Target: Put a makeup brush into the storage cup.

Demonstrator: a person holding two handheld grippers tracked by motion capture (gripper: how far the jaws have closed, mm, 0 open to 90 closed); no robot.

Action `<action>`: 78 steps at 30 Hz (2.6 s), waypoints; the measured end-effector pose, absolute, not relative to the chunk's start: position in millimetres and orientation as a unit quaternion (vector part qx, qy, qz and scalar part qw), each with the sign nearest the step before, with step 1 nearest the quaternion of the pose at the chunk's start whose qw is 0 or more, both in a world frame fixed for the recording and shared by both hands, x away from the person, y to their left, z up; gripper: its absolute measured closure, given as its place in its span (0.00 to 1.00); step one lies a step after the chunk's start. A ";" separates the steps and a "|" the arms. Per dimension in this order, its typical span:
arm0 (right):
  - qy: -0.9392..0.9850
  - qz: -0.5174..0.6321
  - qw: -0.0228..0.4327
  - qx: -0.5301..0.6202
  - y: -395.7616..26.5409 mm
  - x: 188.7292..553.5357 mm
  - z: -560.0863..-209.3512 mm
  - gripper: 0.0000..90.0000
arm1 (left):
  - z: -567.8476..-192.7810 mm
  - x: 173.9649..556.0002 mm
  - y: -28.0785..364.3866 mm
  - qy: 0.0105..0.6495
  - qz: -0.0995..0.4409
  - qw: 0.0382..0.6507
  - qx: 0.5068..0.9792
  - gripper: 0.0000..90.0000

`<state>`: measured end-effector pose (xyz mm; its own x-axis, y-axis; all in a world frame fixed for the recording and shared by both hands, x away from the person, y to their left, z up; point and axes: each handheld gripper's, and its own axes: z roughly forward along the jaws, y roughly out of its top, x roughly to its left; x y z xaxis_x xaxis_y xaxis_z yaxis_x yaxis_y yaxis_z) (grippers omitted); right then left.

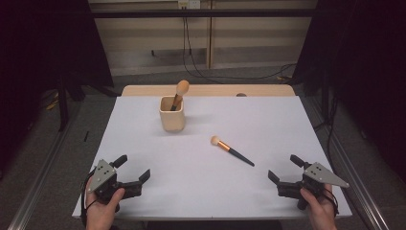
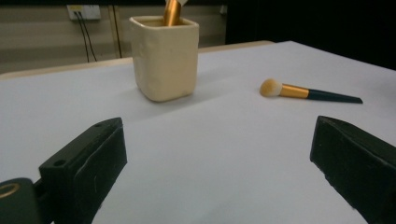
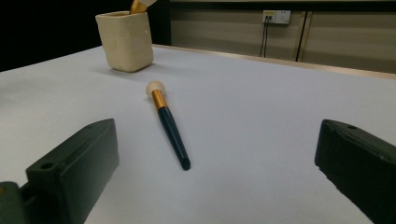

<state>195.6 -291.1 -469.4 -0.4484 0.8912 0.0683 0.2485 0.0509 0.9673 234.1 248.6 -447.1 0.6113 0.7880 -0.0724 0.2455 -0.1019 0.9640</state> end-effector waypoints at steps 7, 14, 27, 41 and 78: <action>0.659 0.540 0.302 0.428 -293.5 194.5 -468.1 0.00 | -445.5 233.2 249.4 0.367 0.250 0.559 0.700 0.04; 0.665 0.540 0.300 0.420 -290.8 196.9 -466.3 0.00 | -449.3 235.5 251.4 0.375 0.245 0.556 0.700 0.04; 0.668 0.530 0.297 0.429 -279.6 208.4 -462.4 0.00 | -448.4 237.7 248.8 0.376 0.242 0.555 0.701 0.04; 0.686 0.534 0.283 0.405 -267.4 233.3 -446.6 0.00 | -448.1 240.7 246.4 0.374 0.248 0.554 0.701 0.03; 0.701 0.521 0.292 0.390 -222.3 311.1 -427.4 0.00 | -449.9 239.2 253.9 0.376 0.252 0.550 0.702 0.03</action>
